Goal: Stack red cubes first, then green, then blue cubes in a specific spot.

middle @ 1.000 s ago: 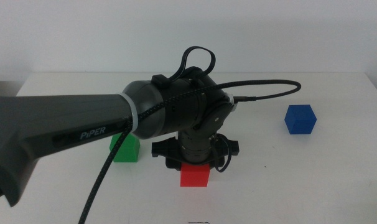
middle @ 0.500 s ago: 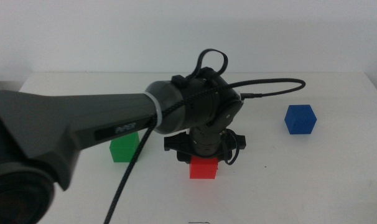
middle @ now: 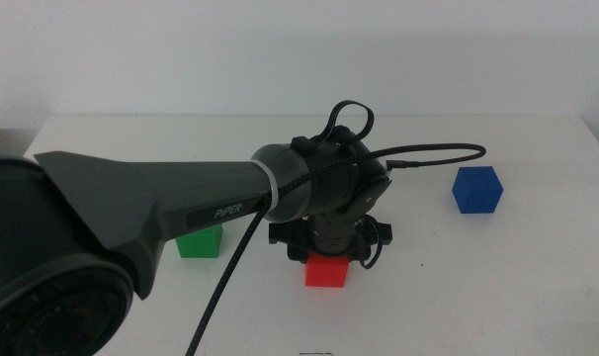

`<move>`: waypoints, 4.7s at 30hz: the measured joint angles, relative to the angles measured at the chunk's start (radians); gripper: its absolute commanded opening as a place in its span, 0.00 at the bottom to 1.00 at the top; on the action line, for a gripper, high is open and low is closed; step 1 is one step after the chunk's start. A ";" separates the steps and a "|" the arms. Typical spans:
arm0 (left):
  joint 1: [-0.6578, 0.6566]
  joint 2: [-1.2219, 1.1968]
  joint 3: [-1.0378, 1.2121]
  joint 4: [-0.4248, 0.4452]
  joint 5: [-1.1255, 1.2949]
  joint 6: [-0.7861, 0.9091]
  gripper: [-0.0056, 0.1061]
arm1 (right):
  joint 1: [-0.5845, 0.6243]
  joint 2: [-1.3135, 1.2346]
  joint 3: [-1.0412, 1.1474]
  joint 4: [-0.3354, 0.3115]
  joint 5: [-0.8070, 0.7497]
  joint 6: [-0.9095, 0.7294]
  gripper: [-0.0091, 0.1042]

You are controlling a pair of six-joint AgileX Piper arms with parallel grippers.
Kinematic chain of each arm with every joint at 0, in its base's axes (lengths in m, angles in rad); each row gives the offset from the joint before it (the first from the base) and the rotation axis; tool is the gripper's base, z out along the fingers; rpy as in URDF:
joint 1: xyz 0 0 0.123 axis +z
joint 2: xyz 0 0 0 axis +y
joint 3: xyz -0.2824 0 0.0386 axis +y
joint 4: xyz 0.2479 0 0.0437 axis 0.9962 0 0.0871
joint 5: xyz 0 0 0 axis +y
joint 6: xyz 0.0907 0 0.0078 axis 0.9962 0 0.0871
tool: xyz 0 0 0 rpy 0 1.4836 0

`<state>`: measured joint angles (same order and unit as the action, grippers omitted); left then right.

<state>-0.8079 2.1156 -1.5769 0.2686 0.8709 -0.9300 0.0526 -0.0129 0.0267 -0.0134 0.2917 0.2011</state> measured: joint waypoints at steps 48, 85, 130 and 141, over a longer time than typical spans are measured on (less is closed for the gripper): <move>0.180 -0.443 0.000 -0.080 0.282 0.364 0.89 | 0.000 0.000 0.000 0.000 0.000 0.000 0.83; 0.507 -0.142 0.001 -0.294 0.241 0.678 0.89 | 0.000 0.000 0.000 0.000 0.000 0.000 0.83; 0.404 -0.229 -0.004 -0.391 0.334 0.500 0.04 | 0.000 0.000 0.000 0.000 0.000 0.000 0.83; 0.183 -0.126 -0.198 -0.348 0.360 0.339 0.04 | 0.000 0.000 0.000 0.000 0.000 0.000 0.83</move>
<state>-0.6252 1.9893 -1.7746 -0.0790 1.2308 -0.5911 0.0526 -0.0129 0.0267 -0.0134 0.2917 0.2011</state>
